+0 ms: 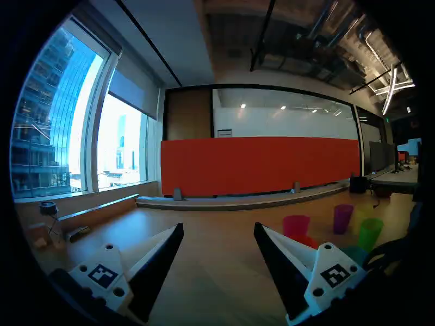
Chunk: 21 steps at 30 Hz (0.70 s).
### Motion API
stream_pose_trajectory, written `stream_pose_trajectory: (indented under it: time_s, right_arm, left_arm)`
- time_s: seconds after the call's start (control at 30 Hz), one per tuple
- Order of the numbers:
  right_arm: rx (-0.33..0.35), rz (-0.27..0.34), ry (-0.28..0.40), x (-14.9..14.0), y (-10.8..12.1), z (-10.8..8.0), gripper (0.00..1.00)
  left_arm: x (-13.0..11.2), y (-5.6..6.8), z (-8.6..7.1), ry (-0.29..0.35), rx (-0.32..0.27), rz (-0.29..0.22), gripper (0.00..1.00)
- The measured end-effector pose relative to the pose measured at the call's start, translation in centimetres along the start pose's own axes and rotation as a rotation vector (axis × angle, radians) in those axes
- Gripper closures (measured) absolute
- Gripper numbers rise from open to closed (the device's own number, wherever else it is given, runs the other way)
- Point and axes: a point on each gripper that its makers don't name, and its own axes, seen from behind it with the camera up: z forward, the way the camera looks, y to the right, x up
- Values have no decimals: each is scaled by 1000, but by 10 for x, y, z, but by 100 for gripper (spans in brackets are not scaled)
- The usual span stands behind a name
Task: Pour water
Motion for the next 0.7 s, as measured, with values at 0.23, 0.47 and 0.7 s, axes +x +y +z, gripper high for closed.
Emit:
stream_pose_trajectory:
  time_s: [0.23,0.47,0.7]
  right_arm:
    - [7,-8,0,3,-6,1,0]
    - [6,-14,-2,5,-5,0,0]
    - [2,-12,-4,6,-3,0,0]
  left_arm:
    - [-7,2,0,-1,-3,-7,4]
    - [-12,5,2,-6,-12,-13,4]
    - [-15,7,4,-9,-22,-24,4]
